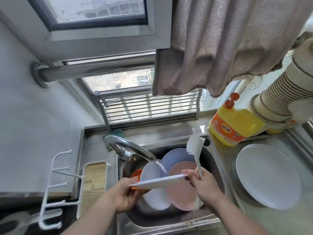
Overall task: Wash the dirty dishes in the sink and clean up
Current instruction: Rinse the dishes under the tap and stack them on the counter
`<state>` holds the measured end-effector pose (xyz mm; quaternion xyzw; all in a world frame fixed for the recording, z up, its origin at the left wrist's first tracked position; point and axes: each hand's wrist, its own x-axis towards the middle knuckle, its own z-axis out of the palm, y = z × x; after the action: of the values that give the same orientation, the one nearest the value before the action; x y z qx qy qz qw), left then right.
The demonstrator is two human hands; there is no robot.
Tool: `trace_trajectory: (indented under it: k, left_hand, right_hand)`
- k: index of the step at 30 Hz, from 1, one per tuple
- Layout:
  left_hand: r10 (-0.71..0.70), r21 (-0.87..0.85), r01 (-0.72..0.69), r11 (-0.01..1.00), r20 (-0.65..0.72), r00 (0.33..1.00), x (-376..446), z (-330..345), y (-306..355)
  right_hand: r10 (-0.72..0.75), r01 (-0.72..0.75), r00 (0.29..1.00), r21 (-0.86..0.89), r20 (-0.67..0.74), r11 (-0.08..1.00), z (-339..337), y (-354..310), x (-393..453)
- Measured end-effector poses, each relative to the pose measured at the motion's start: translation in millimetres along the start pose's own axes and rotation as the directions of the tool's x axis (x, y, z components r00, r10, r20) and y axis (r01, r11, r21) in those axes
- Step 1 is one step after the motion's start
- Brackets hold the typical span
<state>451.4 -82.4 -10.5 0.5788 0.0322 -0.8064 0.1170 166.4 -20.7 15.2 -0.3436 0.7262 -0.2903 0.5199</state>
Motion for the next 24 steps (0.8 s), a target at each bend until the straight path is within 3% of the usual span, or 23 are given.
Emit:
trace_trajectory:
  k: [3,5,8,11,13,17,21,24]
  left_hand:
    - [-0.129,-0.131,0.147,0.980,0.139,0.982,2.7,-12.3,3.8]
    - [-0.150,-0.167,0.162,0.972,0.082,0.985,10.3,-18.8,-5.9]
    - [-0.090,0.012,0.094,0.996,-0.191,0.977,8.9,-19.7,-25.7]
    - [0.083,0.231,-0.008,0.973,-0.321,0.944,-9.2,-19.9,-37.5]
    - [0.142,0.163,-0.093,0.982,-0.323,0.936,-8.3,-15.6,-33.8]
    - [0.322,-0.088,-0.340,0.936,-0.168,0.932,-6.5,-16.5,-28.7]
    - [0.448,-0.101,-0.475,0.874,-0.208,0.869,-1.9,-29.7,-25.6]
    - [0.469,-0.091,-0.498,0.862,-0.230,0.853,6.2,-34.4,-27.1]
  right_hand:
    - [-0.034,0.039,0.998,-0.119,0.047,0.992,4.2,-15.0,16.9]
    - [0.012,-0.006,0.999,-0.131,0.048,0.991,11.7,-19.1,30.3]
    - [0.053,-0.053,0.999,0.013,-0.008,0.999,28.2,-37.7,36.8]
    - [0.125,-0.121,0.992,0.102,-0.028,0.987,42.2,-39.0,37.2]
    - [0.153,-0.152,0.988,0.123,0.006,0.981,49.3,-32.7,37.0]
    - [0.215,-0.222,0.975,0.211,0.058,0.952,69.8,-24.3,34.5]
    - [0.210,-0.226,0.974,0.307,0.084,0.924,90.2,-22.6,33.6]
    - [0.206,-0.206,0.978,0.324,0.035,0.923,94.2,-25.8,34.0]
